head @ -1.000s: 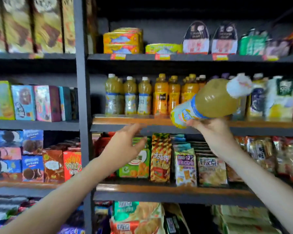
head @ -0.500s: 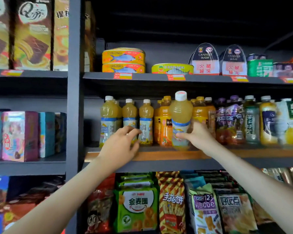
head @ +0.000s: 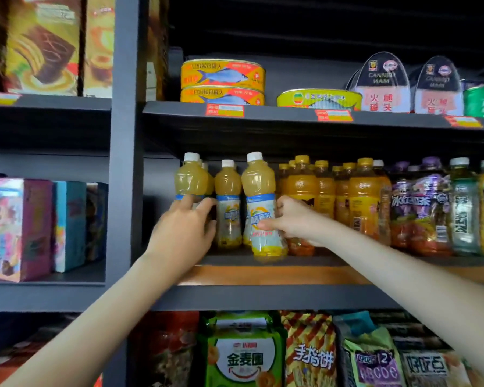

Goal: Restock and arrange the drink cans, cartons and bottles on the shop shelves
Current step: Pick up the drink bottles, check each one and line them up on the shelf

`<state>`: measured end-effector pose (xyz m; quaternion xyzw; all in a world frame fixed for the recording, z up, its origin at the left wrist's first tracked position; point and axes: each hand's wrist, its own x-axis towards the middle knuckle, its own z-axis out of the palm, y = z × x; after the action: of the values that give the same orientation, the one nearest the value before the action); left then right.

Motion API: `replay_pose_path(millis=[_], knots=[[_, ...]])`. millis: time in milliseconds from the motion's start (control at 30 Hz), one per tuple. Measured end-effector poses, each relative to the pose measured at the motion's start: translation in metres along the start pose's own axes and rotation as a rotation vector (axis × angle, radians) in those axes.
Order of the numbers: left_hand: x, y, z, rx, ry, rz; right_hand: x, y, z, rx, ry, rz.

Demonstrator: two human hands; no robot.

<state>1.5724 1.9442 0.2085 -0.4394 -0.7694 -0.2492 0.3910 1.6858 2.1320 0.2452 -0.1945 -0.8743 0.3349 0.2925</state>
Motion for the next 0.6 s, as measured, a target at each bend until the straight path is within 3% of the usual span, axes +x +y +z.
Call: replay_pose_path(millis=[133, 367, 600], knots=[[0.003, -0.009, -0.002, -0.065, -0.038, -0.059, 0.018, -0.006, 0.011, -0.213, 0.102, 0.023], [0.011, -0.012, -0.001, -0.148, -0.055, -0.124, 0.024, -0.006, 0.018, -0.303, 0.131, 0.069], [0.016, -0.005, 0.009, -0.133, -0.124, -0.159, 0.024, 0.007, 0.017, -0.069, 0.204, 0.155]])
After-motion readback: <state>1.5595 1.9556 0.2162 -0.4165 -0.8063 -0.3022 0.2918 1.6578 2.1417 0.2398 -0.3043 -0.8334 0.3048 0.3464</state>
